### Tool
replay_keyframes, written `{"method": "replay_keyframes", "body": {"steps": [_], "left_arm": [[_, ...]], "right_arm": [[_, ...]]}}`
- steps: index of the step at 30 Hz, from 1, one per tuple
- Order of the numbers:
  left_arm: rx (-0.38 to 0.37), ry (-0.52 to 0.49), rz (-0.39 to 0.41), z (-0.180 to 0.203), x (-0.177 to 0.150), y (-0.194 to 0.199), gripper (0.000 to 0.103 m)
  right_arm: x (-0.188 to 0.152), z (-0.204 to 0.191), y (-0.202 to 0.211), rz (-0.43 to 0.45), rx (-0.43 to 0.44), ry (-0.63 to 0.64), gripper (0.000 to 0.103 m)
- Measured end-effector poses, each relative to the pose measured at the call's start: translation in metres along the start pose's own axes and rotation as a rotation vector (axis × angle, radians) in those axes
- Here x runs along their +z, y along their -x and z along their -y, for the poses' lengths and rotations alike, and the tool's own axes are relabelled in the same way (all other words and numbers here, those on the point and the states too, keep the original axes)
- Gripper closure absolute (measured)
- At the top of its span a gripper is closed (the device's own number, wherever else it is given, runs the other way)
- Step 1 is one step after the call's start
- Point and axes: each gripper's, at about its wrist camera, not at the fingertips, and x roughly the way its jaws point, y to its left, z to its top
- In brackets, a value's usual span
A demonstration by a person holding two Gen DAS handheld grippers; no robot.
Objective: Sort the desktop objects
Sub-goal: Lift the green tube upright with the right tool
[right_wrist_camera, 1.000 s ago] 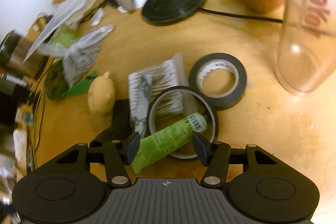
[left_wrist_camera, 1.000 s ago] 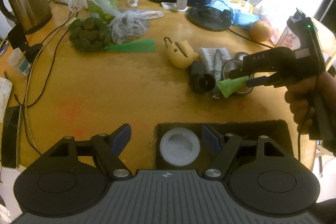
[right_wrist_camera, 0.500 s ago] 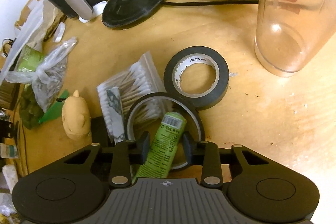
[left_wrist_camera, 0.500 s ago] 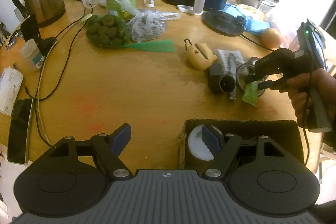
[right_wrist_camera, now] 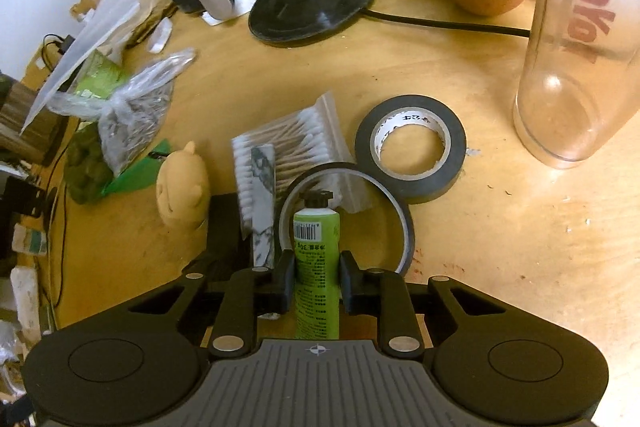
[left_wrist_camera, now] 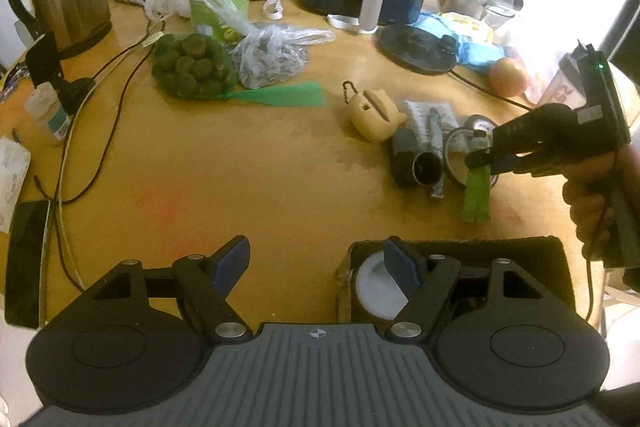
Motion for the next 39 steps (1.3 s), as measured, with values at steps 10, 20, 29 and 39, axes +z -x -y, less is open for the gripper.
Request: {"method": "replay_keyframes", "body": {"steps": [10,20,29,39], "left_arm": [[-0.027,-0.022,0.005,0.005,0.006,-0.006,0.029],[-0.041,-0.047,0.0,0.011,0.013,-0.011,0.029],[-0.05,-0.056,-0.001,0.013,0.022,-0.016,0.029],[-0.072,-0.095,0.004,0.018,0.043,-0.033,0.029]], "right_arm": [[-0.01,0.019,0.023,0.015,-0.112,0.143,0.077],[-0.019,0.05,0.008,0.002,-0.207,0.183,0.074],[-0.032,0.038,0.007,0.045,-0.279,0.271,0.073],[-0.035,0.041,0.009,0.079,-0.269,0.269,0.074]]}}
